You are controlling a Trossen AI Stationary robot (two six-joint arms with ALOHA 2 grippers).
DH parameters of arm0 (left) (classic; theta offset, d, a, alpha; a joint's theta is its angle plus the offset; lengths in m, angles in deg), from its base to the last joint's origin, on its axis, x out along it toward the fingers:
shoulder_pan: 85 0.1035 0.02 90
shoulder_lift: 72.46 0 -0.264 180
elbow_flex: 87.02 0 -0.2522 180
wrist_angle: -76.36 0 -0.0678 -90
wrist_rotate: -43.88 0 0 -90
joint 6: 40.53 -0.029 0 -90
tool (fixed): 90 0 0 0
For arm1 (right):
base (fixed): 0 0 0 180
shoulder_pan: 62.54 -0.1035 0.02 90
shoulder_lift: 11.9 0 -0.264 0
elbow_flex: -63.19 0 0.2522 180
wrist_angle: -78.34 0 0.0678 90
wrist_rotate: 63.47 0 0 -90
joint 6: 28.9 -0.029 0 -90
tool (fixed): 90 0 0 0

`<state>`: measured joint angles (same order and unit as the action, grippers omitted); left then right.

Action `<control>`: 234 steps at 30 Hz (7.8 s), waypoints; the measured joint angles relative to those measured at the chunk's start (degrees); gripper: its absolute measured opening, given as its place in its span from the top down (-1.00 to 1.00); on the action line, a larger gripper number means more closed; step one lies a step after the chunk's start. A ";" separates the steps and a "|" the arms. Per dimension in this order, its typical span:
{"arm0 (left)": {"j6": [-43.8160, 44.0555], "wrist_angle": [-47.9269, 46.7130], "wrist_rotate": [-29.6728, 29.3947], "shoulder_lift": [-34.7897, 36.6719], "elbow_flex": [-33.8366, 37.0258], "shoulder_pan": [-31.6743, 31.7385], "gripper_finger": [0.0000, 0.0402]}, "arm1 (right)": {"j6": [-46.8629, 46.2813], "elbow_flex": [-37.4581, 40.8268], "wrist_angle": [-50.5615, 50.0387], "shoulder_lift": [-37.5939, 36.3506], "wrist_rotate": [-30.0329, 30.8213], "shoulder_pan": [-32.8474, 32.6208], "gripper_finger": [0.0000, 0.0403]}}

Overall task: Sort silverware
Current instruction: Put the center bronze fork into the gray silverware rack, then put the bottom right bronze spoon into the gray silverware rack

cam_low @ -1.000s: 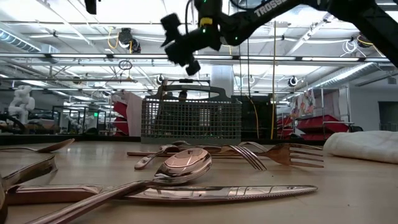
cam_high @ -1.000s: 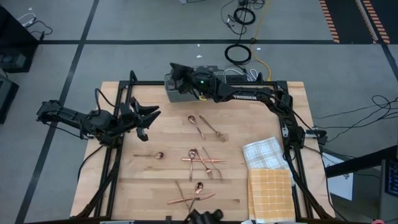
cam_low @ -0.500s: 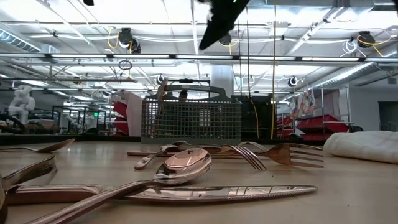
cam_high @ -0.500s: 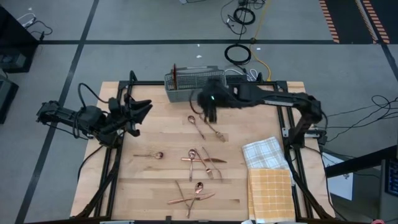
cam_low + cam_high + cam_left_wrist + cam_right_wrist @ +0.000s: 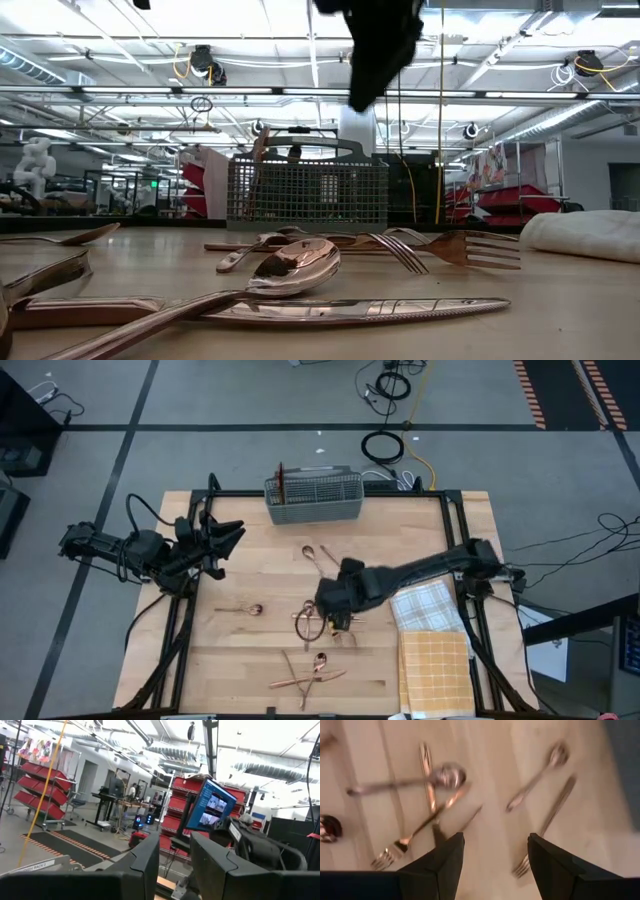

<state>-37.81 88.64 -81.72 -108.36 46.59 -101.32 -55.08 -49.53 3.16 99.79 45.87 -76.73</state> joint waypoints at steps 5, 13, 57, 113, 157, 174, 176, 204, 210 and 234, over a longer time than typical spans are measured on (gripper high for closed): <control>0.01 -0.02 1.54 0.00 0.00 0.00 0.43 | -5.67 0.00 -2.07 4.25 -4.51 -1.98 -0.02; 1.44 -0.21 2.80 0.22 0.00 0.00 0.43 | -10.41 2.93 -2.04 3.84 -5.86 -5.22 -0.02; 1.42 -2.72 3.94 1.32 0.00 0.00 0.43 | -28.17 24.37 14.41 0.38 -14.45 -8.52 1.00; 1.36 -8.60 0.59 1.05 0.00 0.00 0.43 | 97.77 -5.58 -13.87 -2.33 53.06 33.44 1.00; 1.36 -11.09 0.94 1.05 0.00 0.02 0.43 | 117.48 -5.49 -2.12 5.93 41.92 40.43 1.00; 1.38 -11.17 0.57 1.05 0.00 0.02 0.43 | 114.95 -5.49 -2.26 7.07 37.47 40.22 0.60; 1.40 -11.18 0.57 1.05 0.00 0.00 0.43 | 114.80 -5.49 -2.19 7.07 37.38 40.22 0.52; 1.46 -10.97 0.33 1.05 0.00 0.11 0.43 | 80.70 -5.51 -0.35 -5.31 40.93 33.02 0.32; 2.22 -10.51 0.29 1.05 0.00 0.11 0.43 | 47.25 -5.51 -6.65 -11.90 23.70 25.31 0.32; 17.83 -15.64 7.11 1.07 0.02 0.07 0.43 | 23.93 -5.55 5.35 6.30 -39.12 -1.80 0.32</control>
<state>-19.98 73.00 -74.61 -107.29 46.62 -101.25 -31.15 -55.08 8.50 106.09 6.75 -78.53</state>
